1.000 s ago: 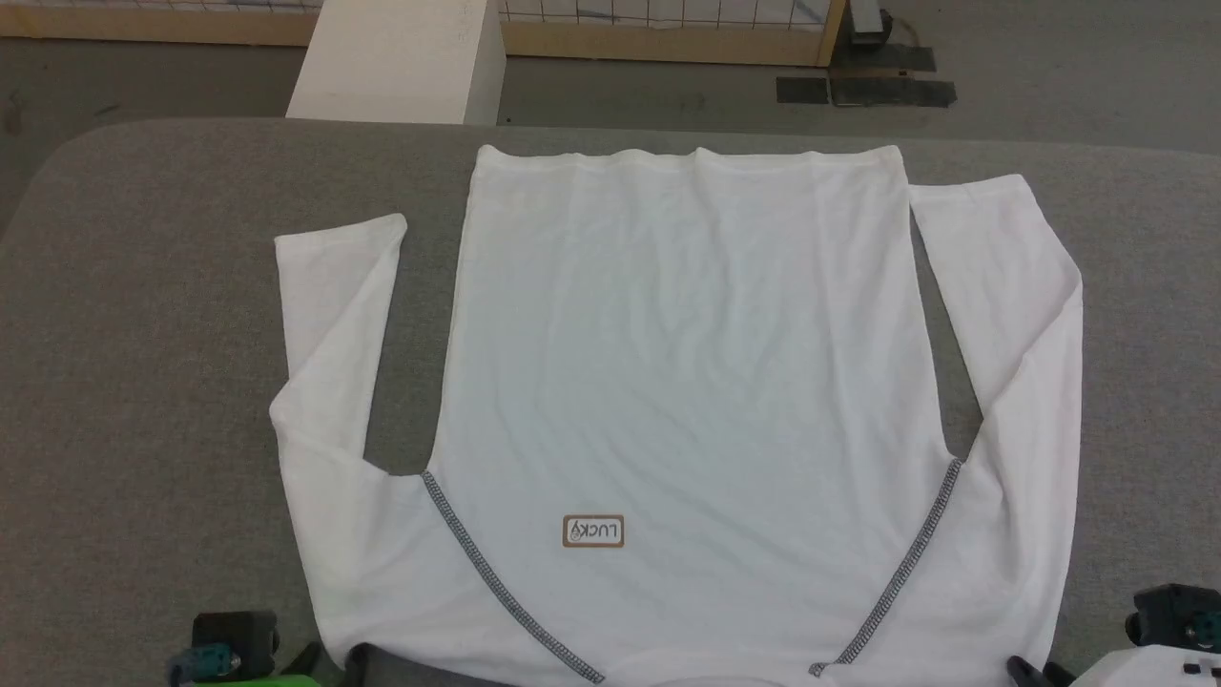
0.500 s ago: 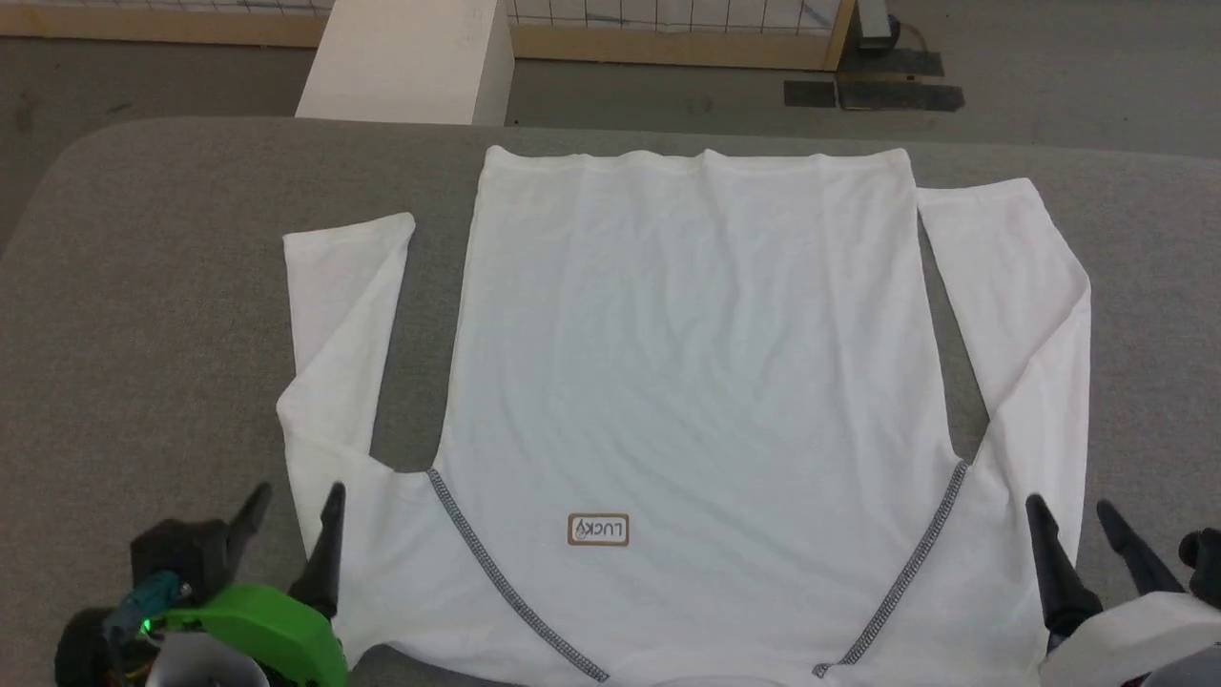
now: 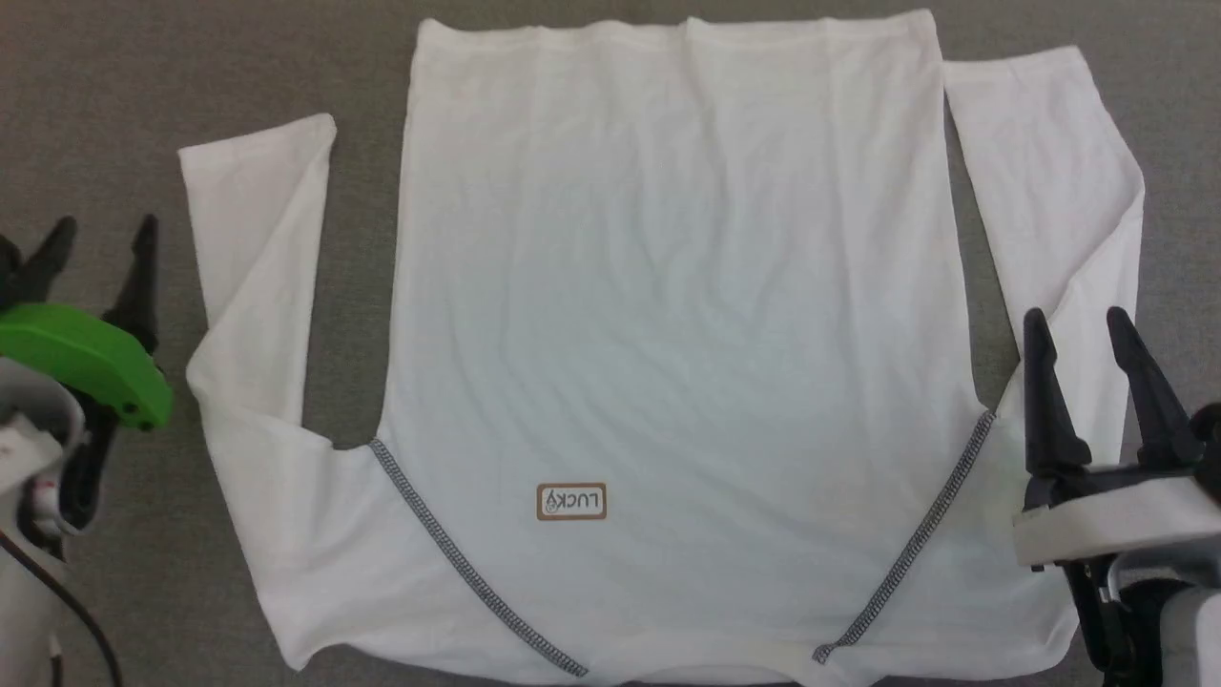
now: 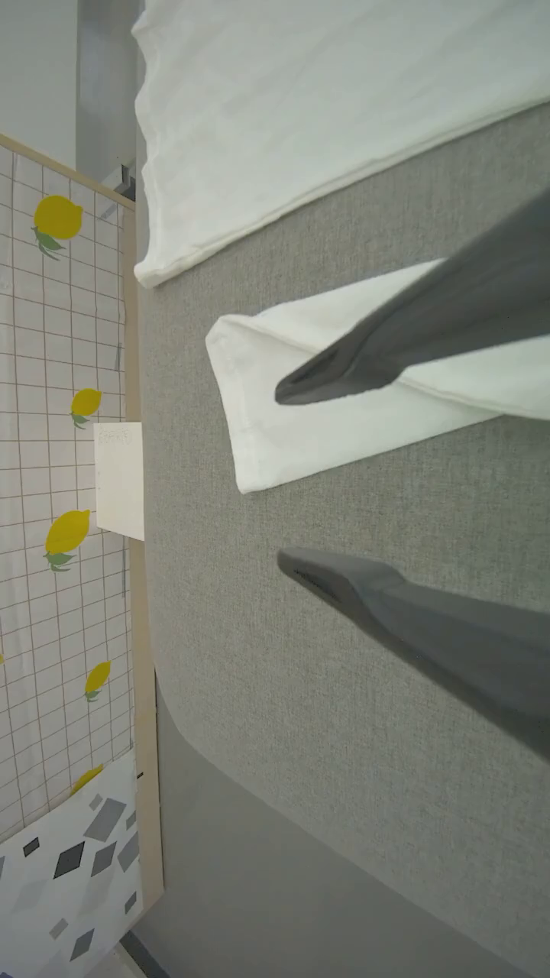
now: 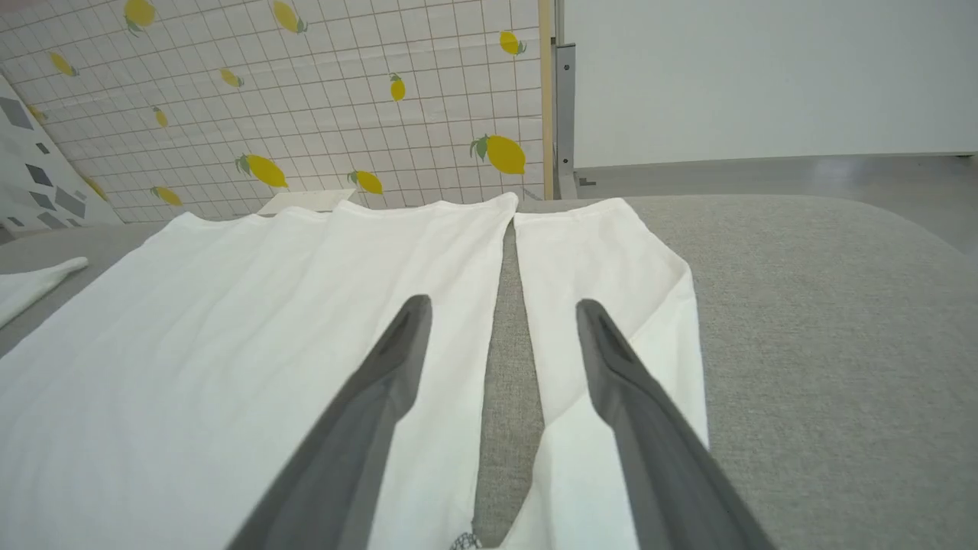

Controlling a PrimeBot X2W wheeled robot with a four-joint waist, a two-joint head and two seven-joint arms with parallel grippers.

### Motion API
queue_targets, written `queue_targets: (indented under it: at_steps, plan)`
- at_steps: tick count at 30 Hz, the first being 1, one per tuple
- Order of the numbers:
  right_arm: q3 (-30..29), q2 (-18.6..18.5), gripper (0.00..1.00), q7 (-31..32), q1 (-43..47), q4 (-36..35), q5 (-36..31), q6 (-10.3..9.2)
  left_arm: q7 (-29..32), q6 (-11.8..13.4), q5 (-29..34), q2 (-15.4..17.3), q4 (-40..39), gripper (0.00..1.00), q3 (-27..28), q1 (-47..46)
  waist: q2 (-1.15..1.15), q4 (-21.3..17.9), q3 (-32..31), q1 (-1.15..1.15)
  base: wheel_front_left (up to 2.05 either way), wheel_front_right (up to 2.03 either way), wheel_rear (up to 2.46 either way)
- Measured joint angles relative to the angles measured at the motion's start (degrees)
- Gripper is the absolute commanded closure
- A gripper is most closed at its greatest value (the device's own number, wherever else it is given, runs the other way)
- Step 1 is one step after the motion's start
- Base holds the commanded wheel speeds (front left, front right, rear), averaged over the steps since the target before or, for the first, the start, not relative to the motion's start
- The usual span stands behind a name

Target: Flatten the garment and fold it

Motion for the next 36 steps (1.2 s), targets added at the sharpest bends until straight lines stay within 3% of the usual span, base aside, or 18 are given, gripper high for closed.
queue_targets:
  at_steps: [8,15,22,26,27,28,29,36]
  plan:
    - [3.6,0.0,0.00,-0.2,-4.4,-0.4,0.2,0.00,10.9,-2.4,-11.1,2.8,4.2,0.00,6.2,-6.3,0.00,-3.3,7.4,0.01,0.00,0.00,0.00]
    - [5.7,0.0,0.00,-1.1,-5.3,-0.4,1.1,0.00,19.5,0.3,-17.5,6.4,2.7,0.00,10.3,-6.2,0.00,-6.9,12.4,0.01,0.00,0.00,0.00]
    - [6.3,0.0,0.00,-1.7,-5.5,1.0,1.7,0.00,23.1,3.8,-20.4,8.9,-0.7,0.00,13.7,-4.3,0.00,-9.9,14.9,0.01,0.00,0.00,0.00]
    - [6.2,0.0,0.00,-1.8,-5.6,1.3,1.7,0.00,25.2,4.2,-22.7,9.4,-2.8,0.00,14.6,-4.0,0.00,-10.3,15.1,0.01,0.00,0.00,0.00]
    - [6.2,0.0,0.00,-1.8,-5.6,1.3,1.7,0.00,25.3,4.2,-22.5,9.4,-3.3,0.44,14.4,-4.0,0.00,-10.3,15.0,0.01,0.00,0.00,0.00]
    - [6.2,0.0,0.00,-1.7,-5.6,1.3,1.7,0.00,25.3,4.2,-22.5,9.4,-3.5,0.79,14.2,-4.0,0.00,-10.2,14.9,0.01,0.00,0.00,0.00]
    - [6.3,0.0,0.00,-1.7,-5.7,1.3,1.8,0.00,25.3,4.2,-22.5,9.4,-3.8,1.00,14.0,-4.0,0.00,-10.2,14.8,0.00,0.00,0.00,0.00]
    - [6.1,0.0,0.00,-1.5,-6.0,1.4,1.7,0.00,22.6,3.3,-19.3,8.5,-3.3,1.00,11.4,-4.0,0.00,-9.9,13.5,0.01,0.00,0.00,0.00]
